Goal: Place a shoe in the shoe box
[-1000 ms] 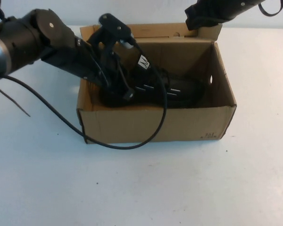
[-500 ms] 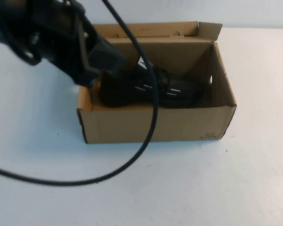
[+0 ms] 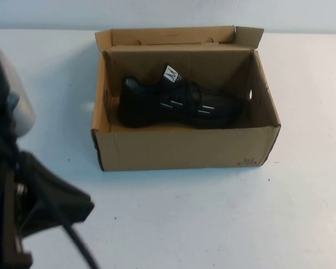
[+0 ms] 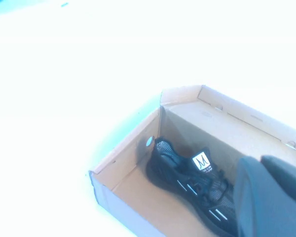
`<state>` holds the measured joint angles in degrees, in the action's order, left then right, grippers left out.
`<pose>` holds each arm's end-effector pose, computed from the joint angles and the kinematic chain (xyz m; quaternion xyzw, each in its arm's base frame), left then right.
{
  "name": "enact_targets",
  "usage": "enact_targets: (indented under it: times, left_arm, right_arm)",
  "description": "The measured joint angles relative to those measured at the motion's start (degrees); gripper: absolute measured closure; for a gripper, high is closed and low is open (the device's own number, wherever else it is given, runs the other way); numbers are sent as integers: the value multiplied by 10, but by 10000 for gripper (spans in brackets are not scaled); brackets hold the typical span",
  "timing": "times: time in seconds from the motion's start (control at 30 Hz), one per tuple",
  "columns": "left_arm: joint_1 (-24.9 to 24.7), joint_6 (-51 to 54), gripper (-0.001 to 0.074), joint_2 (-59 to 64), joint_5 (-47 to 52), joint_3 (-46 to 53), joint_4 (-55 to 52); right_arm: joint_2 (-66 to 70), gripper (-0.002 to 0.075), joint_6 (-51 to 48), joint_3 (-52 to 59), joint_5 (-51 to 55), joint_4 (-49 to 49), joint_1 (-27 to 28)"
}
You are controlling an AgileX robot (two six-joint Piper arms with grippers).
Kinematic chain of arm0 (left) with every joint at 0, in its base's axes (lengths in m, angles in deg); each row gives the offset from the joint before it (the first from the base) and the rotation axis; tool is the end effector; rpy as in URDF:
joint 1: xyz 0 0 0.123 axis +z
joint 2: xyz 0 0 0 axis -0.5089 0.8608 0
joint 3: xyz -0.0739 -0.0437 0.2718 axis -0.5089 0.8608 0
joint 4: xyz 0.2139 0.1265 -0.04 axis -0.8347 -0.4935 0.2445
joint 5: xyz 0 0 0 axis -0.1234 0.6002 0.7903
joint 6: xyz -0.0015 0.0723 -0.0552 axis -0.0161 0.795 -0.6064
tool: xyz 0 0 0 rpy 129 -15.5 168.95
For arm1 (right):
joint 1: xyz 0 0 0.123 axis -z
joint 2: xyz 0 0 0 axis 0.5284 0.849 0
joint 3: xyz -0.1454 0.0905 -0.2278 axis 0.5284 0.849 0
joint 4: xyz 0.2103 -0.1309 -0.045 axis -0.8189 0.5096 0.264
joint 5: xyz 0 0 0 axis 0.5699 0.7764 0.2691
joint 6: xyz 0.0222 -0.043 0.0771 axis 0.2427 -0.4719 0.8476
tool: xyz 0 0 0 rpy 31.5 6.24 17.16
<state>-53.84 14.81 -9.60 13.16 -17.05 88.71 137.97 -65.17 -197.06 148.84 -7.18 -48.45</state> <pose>0.1223 -0.1052 0.3890 0.4752 0.7890 -0.2503 0.2985 0.1976 0.0944 0.5593 -0.2869 0.7877 0.1938 0.5096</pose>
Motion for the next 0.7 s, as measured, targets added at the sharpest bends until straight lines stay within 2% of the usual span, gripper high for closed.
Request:
enact_targets:
  times: [0.2, 0.4, 0.57, 0.7]
  left_arm:
    - [0, -12, 737, -121, -7, 95, 26]
    - [0, -27, 737, -224, -116, 113, 24]
    - [0, -33, 737, -243, -222, 114, -63]
    - [0, -47, 737, -227, -263, 116, -131]
  right_arm:
    - [-143, 742, 5, 180, -85, 1, 0]
    - [-317, 743, -14, 415, -204, 11, 0]
    - [-431, 742, -23, 561, -264, 27, 0]
    - [-490, 742, -60, 651, -279, 45, 0]
